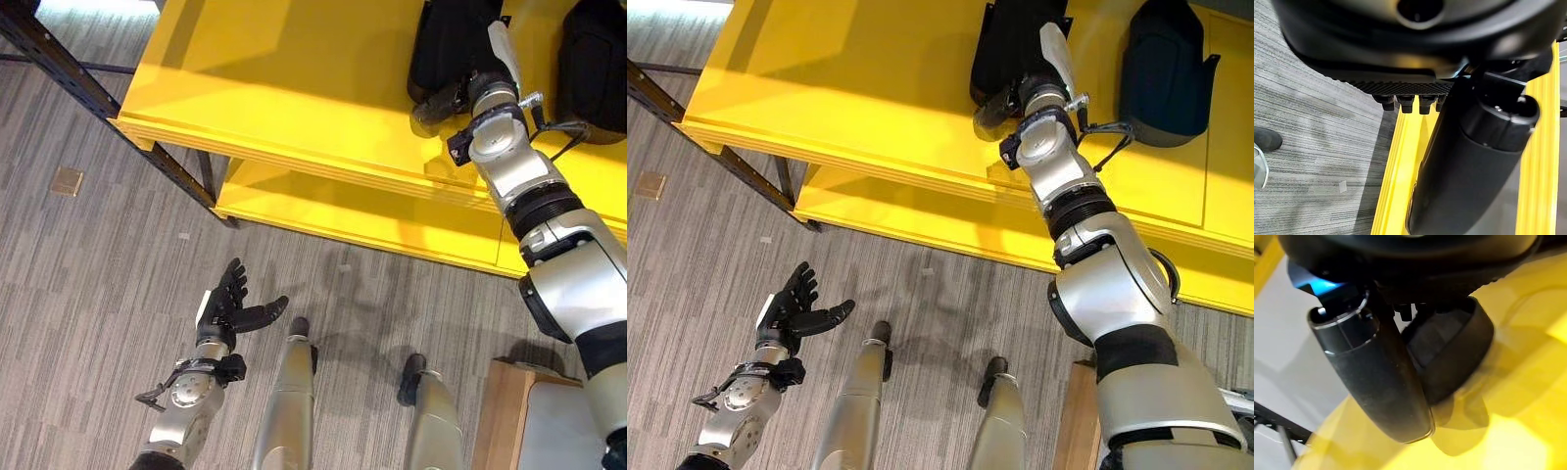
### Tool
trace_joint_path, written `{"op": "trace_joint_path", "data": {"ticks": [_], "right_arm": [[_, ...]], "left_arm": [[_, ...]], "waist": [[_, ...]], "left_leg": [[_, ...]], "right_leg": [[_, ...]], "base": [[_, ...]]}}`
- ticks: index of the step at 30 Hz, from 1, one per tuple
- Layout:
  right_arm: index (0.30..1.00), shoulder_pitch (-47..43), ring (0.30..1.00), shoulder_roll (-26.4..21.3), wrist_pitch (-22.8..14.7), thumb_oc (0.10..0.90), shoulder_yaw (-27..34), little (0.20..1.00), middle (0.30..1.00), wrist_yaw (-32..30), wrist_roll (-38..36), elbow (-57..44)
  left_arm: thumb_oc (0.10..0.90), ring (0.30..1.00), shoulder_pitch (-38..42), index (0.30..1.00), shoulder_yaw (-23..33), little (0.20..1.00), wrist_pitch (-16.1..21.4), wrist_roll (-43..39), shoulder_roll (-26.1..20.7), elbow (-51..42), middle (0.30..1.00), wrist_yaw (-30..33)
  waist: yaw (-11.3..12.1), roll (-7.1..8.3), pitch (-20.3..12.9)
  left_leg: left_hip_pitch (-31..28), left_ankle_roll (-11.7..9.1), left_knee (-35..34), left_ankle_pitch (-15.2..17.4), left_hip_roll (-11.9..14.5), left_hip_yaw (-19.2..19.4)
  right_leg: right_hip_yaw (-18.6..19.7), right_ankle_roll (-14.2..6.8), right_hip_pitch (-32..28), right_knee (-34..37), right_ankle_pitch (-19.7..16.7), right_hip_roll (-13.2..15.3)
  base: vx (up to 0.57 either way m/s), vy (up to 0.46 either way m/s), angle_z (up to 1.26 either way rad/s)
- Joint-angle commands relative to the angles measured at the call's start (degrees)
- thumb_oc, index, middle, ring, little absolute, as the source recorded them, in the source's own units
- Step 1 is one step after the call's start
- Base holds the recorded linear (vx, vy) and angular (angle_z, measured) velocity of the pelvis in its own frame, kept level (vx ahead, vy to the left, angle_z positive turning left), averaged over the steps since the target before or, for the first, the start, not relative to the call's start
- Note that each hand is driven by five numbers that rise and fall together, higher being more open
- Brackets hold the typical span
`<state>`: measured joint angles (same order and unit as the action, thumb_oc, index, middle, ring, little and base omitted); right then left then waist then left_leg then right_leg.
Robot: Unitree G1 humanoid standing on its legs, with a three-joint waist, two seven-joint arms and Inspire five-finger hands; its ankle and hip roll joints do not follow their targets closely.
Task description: Move parts from the plastic box to the shelf.
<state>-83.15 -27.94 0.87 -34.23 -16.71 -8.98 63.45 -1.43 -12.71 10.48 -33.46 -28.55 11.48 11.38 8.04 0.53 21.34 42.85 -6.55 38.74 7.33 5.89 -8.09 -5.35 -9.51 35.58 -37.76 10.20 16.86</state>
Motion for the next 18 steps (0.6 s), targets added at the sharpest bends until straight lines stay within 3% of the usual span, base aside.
{"op": "trace_joint_path", "data": {"ticks": [1, 13, 17, 18], "right_arm": [[1.000, -5.59, 1.000, -6.35, -4.99, 0.900, 0.02, 1.000, 1.000, -3.72, 0.42, -6.43], [1.000, -1.73, 1.000, -6.50, -7.08, 0.900, 2.27, 1.000, 1.000, -3.47, 0.61, -19.72], [1.000, 2.15, 1.000, -7.13, -8.63, 0.900, 5.46, 1.000, 1.000, -3.23, -2.15, -26.10], [1.000, 7.38, 1.000, -8.21, -10.21, 0.900, 9.10, 1.000, 1.000, -2.68, -5.39, -33.52]], "left_arm": [[0.900, 1.000, 1.69, 1.000, 3.35, 1.000, 5.71, 0.00, -3.36, -2.52, 1.000, 0.10], [0.900, 1.000, 1.43, 1.000, 4.27, 1.000, 5.45, 0.03, -2.94, -2.67, 1.000, 0.47], [0.900, 1.000, 1.48, 1.000, 4.71, 1.000, 5.21, 0.32, -2.43, -2.75, 1.000, 0.89], [0.900, 1.000, 1.65, 1.000, 4.79, 1.000, 4.73, 0.95, -1.99, -2.97, 1.000, 1.19]], "waist": [[0.55, 0.67, -2.17], [-0.14, 0.97, -2.31], [-0.67, 1.02, -2.31], [-1.29, 1.27, -2.34]], "left_leg": [[-1.47, -0.37, -0.02, 3.78, 2.76, -2.52], [-1.17, -0.18, 0.54, 4.14, 2.86, -2.19], [-1.20, -0.11, 0.60, 4.13, 2.92, -1.88], [-1.66, -0.08, 0.12, 4.10, 2.98, -1.63]], "right_leg": [[3.84, 1.37, -3.11, 3.89, -1.06, -1.07], [4.29, 1.53, -2.69, 3.57, -0.90, -0.94], [4.33, 1.53, -2.80, 3.62, -0.96, -0.84], [4.38, 1.55, -3.09, 3.99, -0.97, -0.94]], "base": [[0.00, 0.000, 0.00], [0.00, 0.000, 0.00], [0.00, 0.000, 0.00], [0.00, 0.000, 0.00]]}}
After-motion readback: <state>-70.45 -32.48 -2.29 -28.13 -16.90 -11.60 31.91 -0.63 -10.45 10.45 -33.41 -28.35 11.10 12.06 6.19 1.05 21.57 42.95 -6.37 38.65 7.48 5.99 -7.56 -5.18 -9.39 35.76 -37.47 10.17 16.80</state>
